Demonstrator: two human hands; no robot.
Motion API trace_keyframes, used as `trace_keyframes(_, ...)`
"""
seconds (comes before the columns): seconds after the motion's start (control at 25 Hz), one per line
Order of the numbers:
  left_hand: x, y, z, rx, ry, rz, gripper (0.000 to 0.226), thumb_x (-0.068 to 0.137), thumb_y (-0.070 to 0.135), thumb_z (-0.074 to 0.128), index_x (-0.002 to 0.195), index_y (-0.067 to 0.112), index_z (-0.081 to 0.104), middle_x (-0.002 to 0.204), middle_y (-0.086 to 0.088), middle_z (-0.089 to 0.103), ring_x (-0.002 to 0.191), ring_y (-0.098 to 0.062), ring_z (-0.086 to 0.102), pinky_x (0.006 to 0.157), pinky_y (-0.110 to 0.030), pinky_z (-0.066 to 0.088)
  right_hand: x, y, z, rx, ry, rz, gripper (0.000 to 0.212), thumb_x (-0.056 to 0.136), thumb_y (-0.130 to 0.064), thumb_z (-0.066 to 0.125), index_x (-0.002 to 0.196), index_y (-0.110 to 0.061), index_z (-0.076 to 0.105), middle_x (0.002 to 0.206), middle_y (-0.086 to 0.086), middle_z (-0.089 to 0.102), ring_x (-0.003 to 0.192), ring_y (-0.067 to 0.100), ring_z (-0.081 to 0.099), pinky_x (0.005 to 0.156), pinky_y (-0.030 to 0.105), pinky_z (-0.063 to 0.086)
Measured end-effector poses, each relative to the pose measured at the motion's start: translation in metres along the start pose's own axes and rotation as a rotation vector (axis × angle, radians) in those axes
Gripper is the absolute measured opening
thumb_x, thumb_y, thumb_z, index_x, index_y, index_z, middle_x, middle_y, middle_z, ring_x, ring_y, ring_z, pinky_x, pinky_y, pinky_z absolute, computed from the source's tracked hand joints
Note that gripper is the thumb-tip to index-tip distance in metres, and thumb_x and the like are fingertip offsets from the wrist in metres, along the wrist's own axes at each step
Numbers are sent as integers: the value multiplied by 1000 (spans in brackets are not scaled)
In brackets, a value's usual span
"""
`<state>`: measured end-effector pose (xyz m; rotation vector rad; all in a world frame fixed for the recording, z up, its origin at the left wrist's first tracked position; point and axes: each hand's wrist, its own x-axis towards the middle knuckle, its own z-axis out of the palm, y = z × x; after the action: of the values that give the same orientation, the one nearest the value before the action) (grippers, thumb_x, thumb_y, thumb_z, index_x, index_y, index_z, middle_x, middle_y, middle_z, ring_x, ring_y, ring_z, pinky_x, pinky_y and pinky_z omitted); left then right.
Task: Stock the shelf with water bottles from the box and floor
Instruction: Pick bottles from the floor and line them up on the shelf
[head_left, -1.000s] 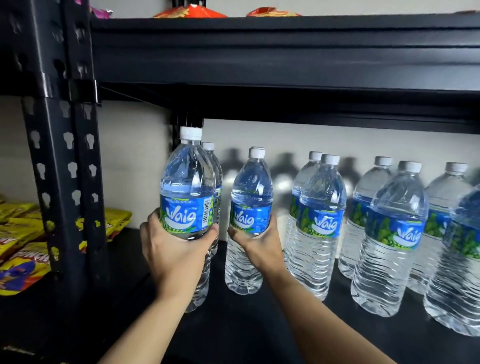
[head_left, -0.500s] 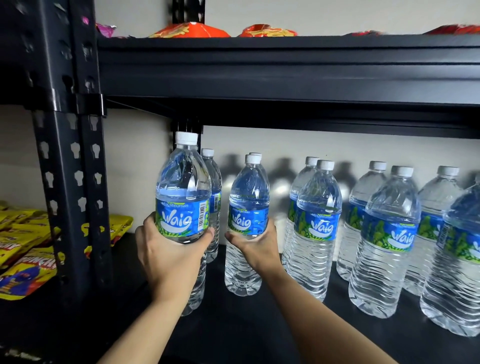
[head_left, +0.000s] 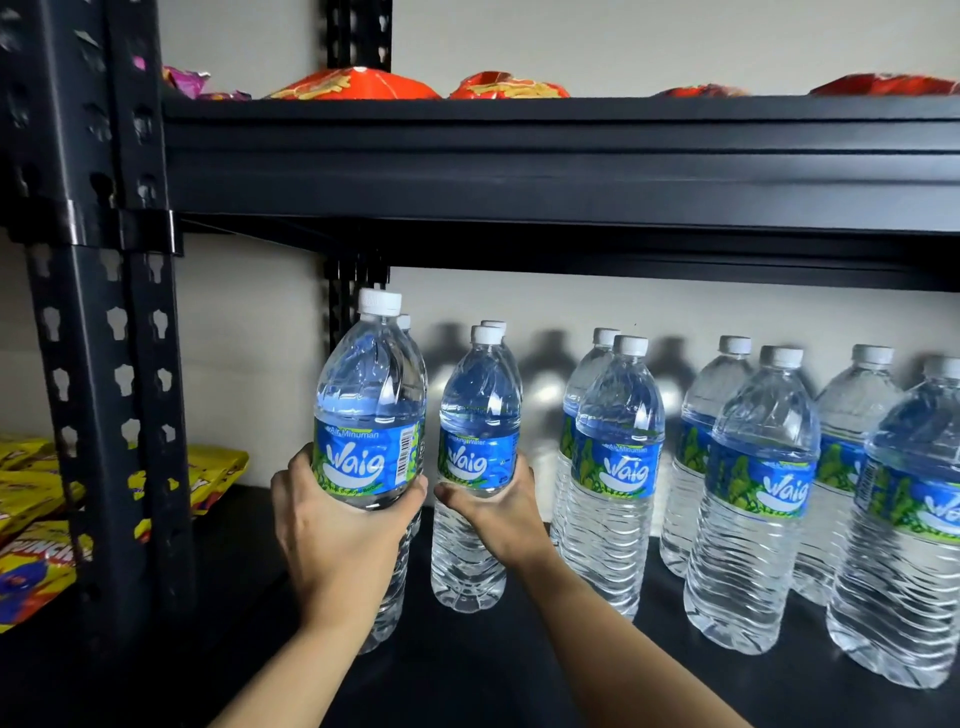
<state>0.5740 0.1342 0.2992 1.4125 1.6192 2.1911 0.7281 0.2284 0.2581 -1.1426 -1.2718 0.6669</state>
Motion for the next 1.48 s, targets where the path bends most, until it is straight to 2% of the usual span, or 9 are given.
trace_keyframes(0.16, -2, -1, 2, 24, -4, 1, 82, 46, 30, 97, 112, 5, 58, 110, -13, 58, 108, -29, 53, 91, -35, 42, 1, 3, -2, 8, -31, -4, 83, 46, -45, 98, 114, -34, 52, 113, 9, 70, 98, 19, 73, 92, 45, 58)
trace_keyframes(0.28, -3, 0, 1, 15, -6, 0, 83, 45, 31, 97, 114, 6, 58, 111, -14, 58, 109, -30, 53, 91, -36, 42, 3, 7, -2, -78, -49, 2, 89, 41, -62, 94, 116, -42, 51, 118, 2, 66, 109, 18, 68, 96, 41, 55)
trace_keyframes(0.48, -4, -5, 1, 31, -5, -6, 82, 46, 30, 97, 114, 5, 57, 111, -15, 58, 111, -31, 52, 94, -38, 41, -47, -5, -31, -418, -279, 52, 102, 63, -64, 80, 145, -30, 32, 135, -10, 46, 134, 12, 41, 114, 28, 33)
trace_keyframes(0.64, -7, -10, 4, 27, -16, -15, 81, 45, 29, 97, 112, 4, 58, 110, -14, 59, 111, -30, 53, 93, -35, 40, -83, 26, -48, -770, -425, 97, 112, 72, -82, 54, 157, -20, 15, 159, 4, 30, 150, 19, 21, 122, 31, 18)
trace_keyframes(0.76, -8, -14, 8, 17, -13, -10, 78, 44, 32, 97, 108, 6, 60, 106, -11, 60, 108, -29, 55, 91, -32, 41, -89, 31, -44, -968, -443, 62, 123, 63, -92, 12, 158, -13, 16, 166, 10, 15, 154, 22, 7, 125, 34, 7)
trace_keyframes(0.92, -1, -21, 19, -2, 19, -27, 77, 44, 32, 96, 107, 7, 60, 104, -8, 59, 105, -28, 57, 89, -28, 41, -87, 34, -44, -1018, -449, 20, 93, 90, -73, 35, 158, -12, 17, 166, 7, 13, 154, 19, 5, 125, 33, 7)
trace_keyframes(1.12, 22, -26, 45, -31, 44, -26, 76, 48, 32, 95, 109, 6, 58, 108, -11, 59, 105, -25, 52, 83, -16, 32, -84, 44, -45, -1039, -419, -2, 91, 91, -71, 37, 158, -12, 15, 166, 6, 14, 154, 18, 5, 125, 32, 6)
trace_keyframes(1.32, 36, -46, 68, -4, 8, -24, 74, 48, 29, 94, 108, 4, 58, 105, -12, 58, 105, -28, 54, 89, -24, 36, -83, 43, -45, -1023, -441, -6, 110, 75, -87, 21, 157, -14, 18, 166, 5, 15, 154, 18, 7, 124, 31, 6)
trace_keyframes(1.48, 34, -60, 76, 22, 23, -50, 74, 47, 30, 92, 107, 4, 59, 103, -12, 58, 104, -28, 53, 87, -25, 36, -82, 46, -44, -1027, -420, -31, 85, 92, -69, 36, 156, -14, 20, 166, 5, 15, 154, 19, 6, 124, 30, 6)
